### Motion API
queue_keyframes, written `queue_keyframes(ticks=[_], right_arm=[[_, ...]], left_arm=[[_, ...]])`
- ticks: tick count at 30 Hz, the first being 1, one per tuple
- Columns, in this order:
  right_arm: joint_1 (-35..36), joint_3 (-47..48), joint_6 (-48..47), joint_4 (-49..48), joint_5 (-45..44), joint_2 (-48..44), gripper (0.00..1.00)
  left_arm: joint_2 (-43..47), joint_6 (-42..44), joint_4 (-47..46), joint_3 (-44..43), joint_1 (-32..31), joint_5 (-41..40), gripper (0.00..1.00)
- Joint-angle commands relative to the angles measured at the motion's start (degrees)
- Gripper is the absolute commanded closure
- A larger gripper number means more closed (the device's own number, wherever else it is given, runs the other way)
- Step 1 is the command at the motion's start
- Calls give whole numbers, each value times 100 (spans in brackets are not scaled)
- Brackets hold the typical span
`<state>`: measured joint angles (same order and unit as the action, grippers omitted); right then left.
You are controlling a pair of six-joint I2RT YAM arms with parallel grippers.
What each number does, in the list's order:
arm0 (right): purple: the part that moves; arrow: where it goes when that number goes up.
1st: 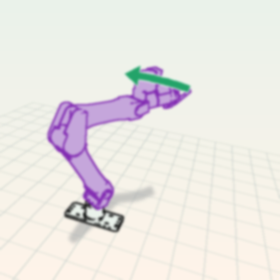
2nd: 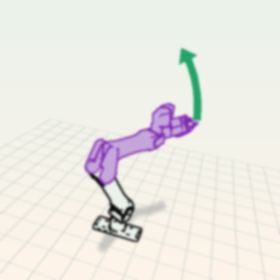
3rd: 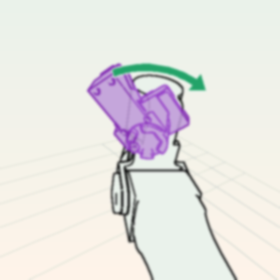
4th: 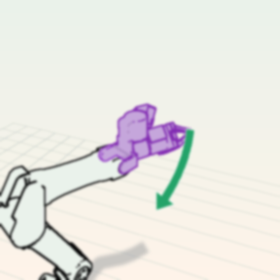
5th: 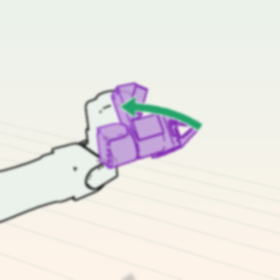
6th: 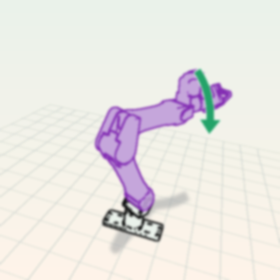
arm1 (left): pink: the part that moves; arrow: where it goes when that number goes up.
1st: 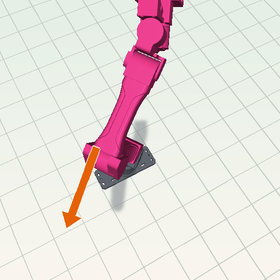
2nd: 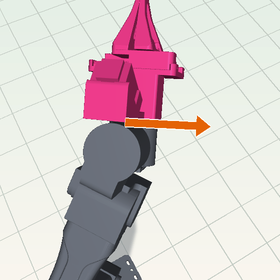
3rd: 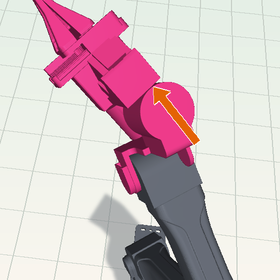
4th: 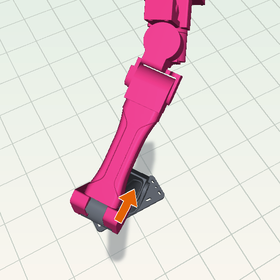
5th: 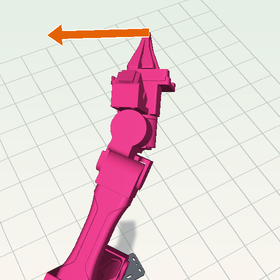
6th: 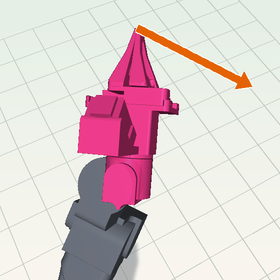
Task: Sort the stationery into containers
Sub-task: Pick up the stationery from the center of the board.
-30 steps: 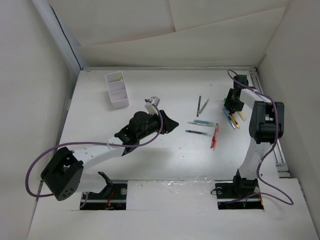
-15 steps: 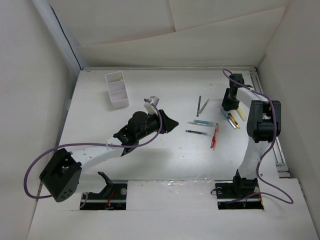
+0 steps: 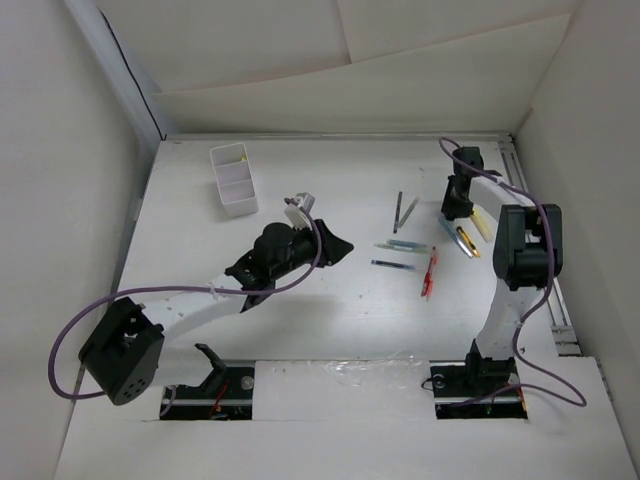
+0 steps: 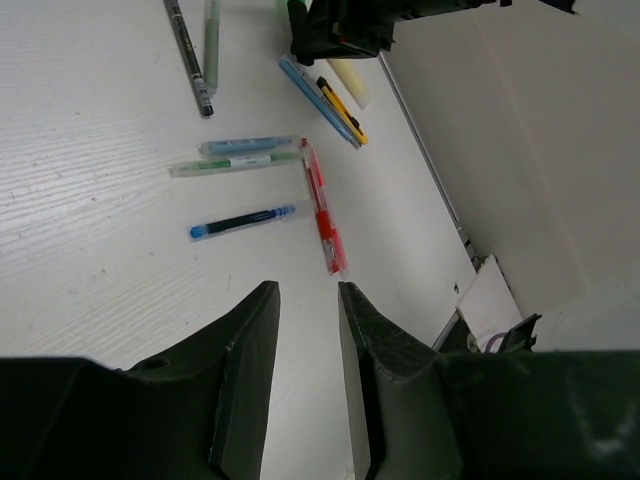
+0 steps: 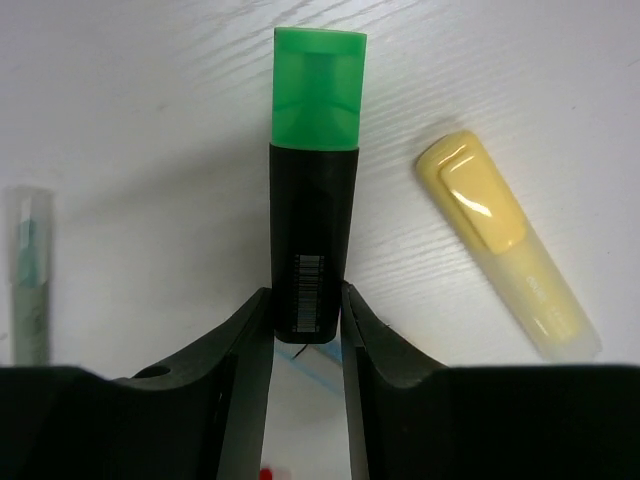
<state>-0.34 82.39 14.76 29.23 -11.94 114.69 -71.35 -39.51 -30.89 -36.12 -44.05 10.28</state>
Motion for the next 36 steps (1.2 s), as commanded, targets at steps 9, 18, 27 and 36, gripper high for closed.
queue_keyframes(ticks=[9,18,27,36], right_arm=[[1236,-1039,35,-882,454,-2178,100],[2142,-2525,158,-1947,1932,-3181,100],[2907,-2825,158,-2317,2319,-3454,100],[3277,-2711,106,-2370,2443,-3454,100]], left_arm=[[43,-127,302,-421,204,-26,69],[-352,-242,751,-1160,520,-26,54],[-1153,-84,1270,-1889,521,-492,57],[-1663,31,1368,-2224,521,-562,61]])
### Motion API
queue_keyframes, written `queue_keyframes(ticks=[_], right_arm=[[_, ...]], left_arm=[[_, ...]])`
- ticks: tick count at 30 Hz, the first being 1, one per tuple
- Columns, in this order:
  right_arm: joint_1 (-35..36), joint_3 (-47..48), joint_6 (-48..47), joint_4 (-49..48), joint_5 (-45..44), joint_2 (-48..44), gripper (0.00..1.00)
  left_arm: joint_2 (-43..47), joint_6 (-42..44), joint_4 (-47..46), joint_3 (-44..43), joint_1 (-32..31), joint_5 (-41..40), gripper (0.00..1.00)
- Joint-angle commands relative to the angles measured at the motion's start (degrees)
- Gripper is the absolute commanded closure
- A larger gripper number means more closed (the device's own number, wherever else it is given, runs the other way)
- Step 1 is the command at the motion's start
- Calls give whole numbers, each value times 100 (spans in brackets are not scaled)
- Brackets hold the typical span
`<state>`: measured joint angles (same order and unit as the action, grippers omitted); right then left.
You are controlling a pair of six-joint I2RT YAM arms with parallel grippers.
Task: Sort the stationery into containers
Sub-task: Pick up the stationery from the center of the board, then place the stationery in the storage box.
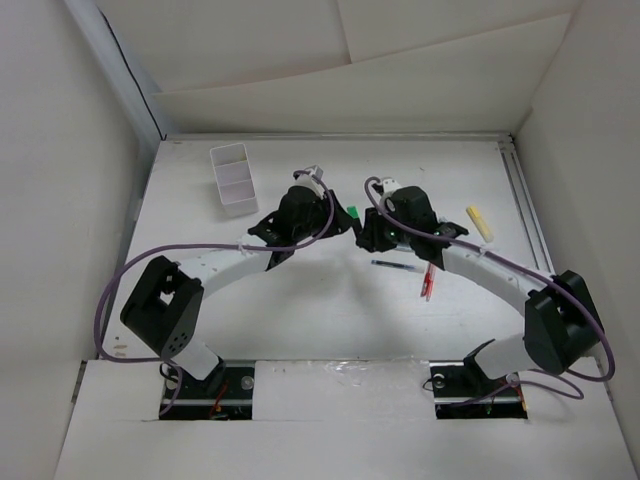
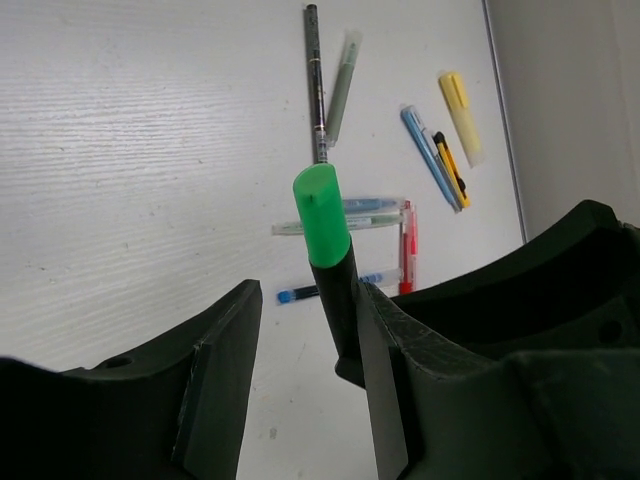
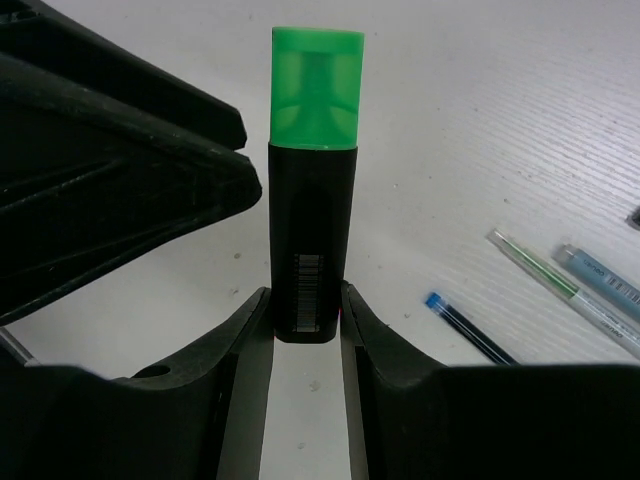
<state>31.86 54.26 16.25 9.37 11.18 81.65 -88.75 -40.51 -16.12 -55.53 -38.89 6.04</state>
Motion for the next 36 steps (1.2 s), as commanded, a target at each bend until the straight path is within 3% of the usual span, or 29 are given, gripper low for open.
queue_keyframes(ticks=[1,12,20,24,28,30,35,36], right_arm=[[118,102,-43,-383,130,-149,100],[348,269,-43,-383,244,-96,100],[462,322,-43,-383,244,9,100],[462,322,-96,-383,192,61,100],[462,322,-96,-383,139,62,99],[462,322,-96,-383,139,62,96],[462,375,-157,-383,191,-122,64],[401,375,-157,-383,252,-123,62]], left_arm=[[155,131,-206,-187,5,-191,61],[-186,263,-23,-503,110,-630,64],[-371,316,48,-627,110,-631,80],[-371,316,47,-626,110,-631,99],[-239,210,-5,-503,110,-631,100],[-126,210,74,-555,110,-631,100],[-11,210,196,-555,110,-789,100],[-11,210,197,-556,162,-859,100]])
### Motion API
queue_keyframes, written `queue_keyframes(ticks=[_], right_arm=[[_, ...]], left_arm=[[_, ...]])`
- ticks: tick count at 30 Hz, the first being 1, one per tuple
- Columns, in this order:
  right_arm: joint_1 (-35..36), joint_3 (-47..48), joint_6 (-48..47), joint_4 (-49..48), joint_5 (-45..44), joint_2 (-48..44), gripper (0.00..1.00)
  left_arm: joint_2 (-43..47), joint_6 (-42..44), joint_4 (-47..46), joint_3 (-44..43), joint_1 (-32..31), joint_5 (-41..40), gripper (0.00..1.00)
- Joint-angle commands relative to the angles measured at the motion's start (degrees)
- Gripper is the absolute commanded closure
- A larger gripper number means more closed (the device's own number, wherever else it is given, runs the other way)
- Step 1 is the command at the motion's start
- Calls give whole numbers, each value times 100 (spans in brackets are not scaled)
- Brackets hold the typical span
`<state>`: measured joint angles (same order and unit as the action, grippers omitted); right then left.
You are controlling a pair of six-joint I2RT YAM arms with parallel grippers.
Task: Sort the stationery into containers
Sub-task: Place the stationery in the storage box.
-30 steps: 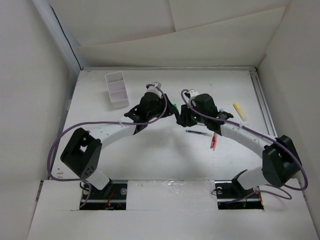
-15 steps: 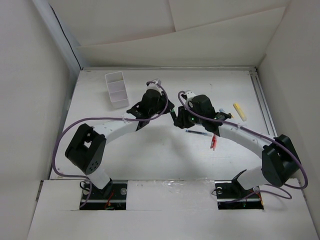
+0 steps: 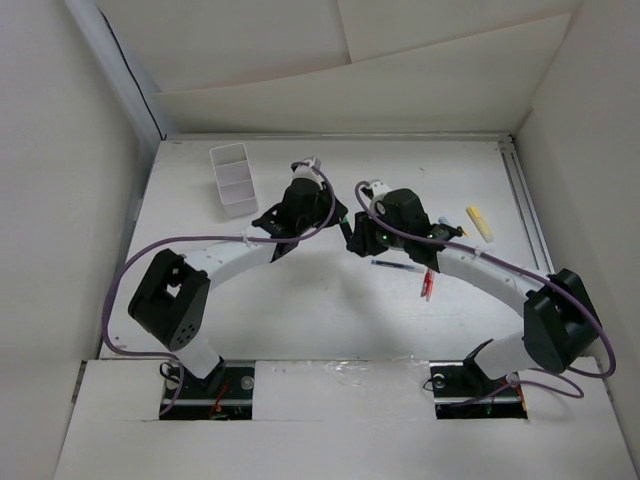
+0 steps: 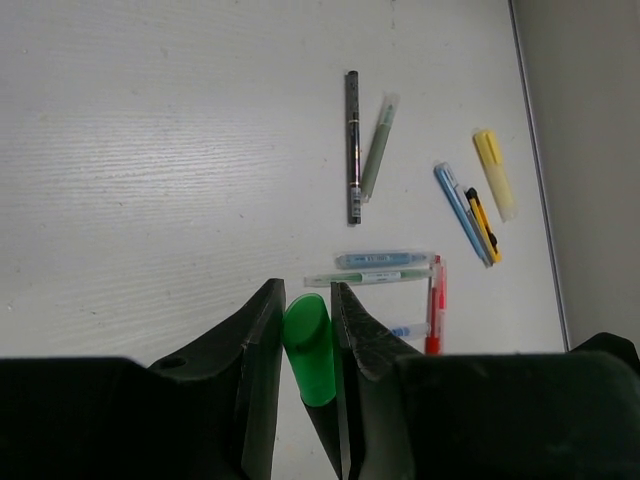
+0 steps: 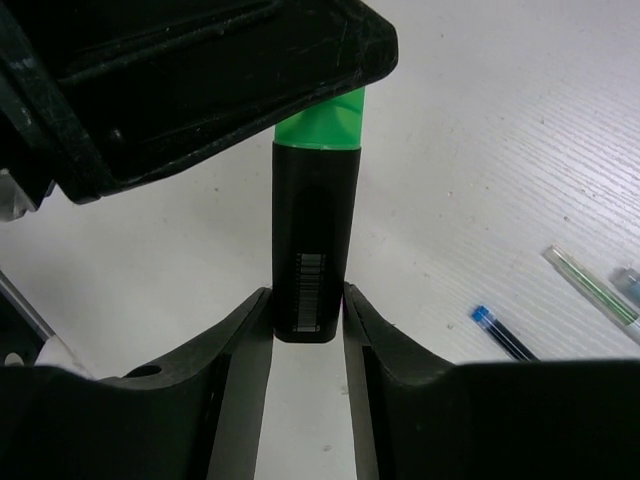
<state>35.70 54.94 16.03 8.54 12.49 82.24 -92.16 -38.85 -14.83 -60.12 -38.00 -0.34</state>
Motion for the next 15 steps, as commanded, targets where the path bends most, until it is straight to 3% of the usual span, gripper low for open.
queue_keyframes(ticks=[1,9,15], right_arm=[[-37,307,-135,-300,122,-260,60],[-362,44,-250,-300,377,-962,43],[-485,-229,-197,-519,315,-1113,42]], left_arm=[[391,44,68,-97,73,-273,100],[681,-61,278,-97,520,-616,100],[971,-175,402,-220,1215,-1125,100]])
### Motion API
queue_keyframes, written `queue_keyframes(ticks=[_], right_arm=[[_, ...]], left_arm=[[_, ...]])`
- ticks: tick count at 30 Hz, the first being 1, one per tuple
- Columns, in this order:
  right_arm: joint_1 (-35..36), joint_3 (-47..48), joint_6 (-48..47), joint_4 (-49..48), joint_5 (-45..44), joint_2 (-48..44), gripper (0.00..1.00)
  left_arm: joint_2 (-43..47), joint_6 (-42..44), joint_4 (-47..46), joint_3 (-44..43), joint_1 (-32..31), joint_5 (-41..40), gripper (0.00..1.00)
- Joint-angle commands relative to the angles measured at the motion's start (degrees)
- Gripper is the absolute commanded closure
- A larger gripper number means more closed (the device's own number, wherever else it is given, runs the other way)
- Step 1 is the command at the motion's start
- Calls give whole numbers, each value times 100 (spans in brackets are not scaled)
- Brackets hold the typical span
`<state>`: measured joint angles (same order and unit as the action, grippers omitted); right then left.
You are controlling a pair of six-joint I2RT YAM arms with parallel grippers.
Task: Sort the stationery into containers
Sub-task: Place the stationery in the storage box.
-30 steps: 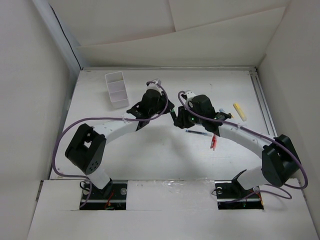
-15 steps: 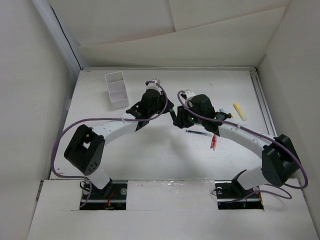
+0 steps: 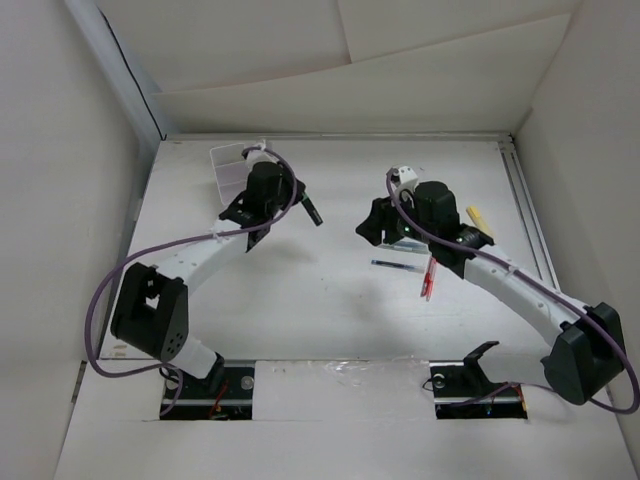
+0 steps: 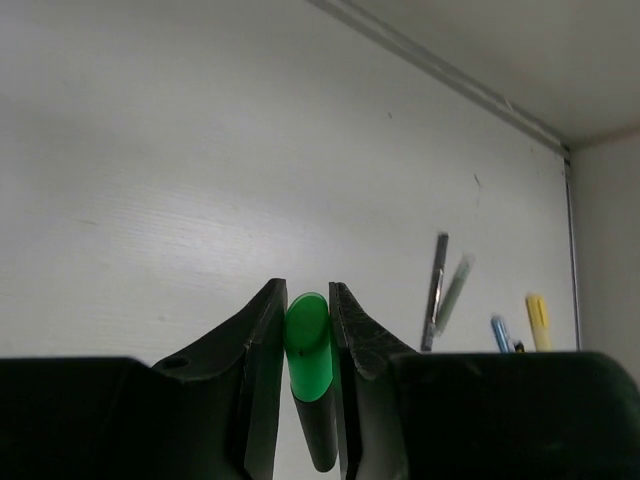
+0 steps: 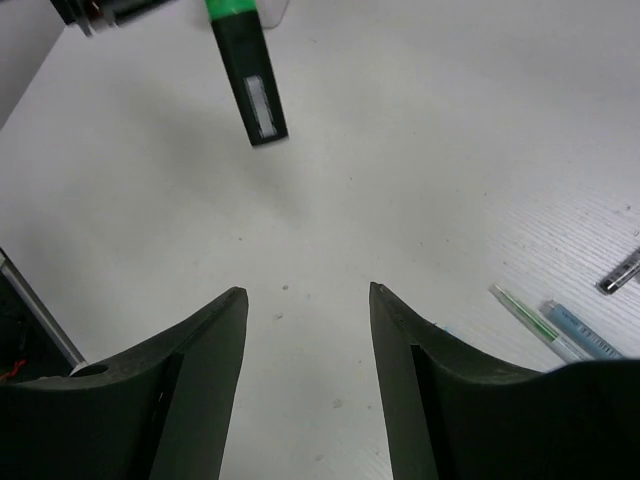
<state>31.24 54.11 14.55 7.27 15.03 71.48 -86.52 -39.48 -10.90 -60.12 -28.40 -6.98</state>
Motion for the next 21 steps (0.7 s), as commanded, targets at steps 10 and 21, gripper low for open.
queue_keyframes(ticks=[10,21], right_arm=[[84,-489,259,-823,-667,138,42],[303,-594,259,-823,-887,-187,42]], left_arm=[[101,-59,518,-1379,1099,-2157,100],[-1787,819,1599,-3944,2075,-3089,100]])
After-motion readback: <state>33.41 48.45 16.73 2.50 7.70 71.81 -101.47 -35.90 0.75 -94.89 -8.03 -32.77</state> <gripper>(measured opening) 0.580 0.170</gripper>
